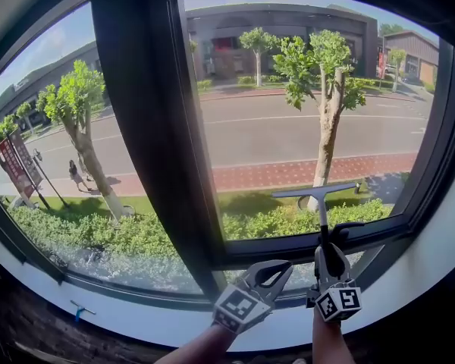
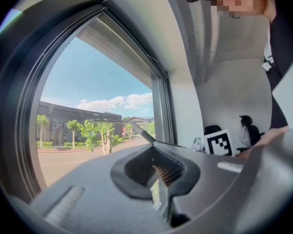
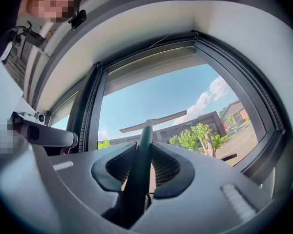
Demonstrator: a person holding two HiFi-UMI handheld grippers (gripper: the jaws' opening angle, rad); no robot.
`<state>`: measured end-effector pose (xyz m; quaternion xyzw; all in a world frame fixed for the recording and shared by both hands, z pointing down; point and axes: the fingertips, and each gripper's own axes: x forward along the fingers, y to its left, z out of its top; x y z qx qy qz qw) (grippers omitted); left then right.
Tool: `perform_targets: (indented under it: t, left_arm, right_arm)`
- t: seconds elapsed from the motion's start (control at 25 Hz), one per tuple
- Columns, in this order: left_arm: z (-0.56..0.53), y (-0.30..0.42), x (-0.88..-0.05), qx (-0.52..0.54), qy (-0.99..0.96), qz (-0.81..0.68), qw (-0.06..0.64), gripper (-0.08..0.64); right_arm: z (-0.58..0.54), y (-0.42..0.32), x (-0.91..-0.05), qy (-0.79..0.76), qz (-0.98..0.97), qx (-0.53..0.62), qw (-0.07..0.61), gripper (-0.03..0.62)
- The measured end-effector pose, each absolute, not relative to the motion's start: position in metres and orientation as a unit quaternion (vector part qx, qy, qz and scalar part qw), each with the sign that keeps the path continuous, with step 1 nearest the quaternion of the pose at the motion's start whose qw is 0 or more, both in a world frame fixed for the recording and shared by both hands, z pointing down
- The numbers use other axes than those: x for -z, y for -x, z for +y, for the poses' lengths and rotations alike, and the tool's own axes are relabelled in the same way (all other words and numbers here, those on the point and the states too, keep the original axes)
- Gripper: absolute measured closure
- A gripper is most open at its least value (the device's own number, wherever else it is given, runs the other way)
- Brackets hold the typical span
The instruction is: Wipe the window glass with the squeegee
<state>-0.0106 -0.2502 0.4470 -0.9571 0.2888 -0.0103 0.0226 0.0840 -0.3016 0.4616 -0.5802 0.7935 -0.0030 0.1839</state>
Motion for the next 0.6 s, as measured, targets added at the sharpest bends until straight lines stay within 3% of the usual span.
perform_targets:
  t: [0.6]
  left_arm:
    - [-0.248,0.006,-0.447,0.019,0.959,0.284,0.019,0.557]
  right_arm:
    - [-0.3,-0.081,-0.506,0.58,0.796,0.046,0.167,0.492]
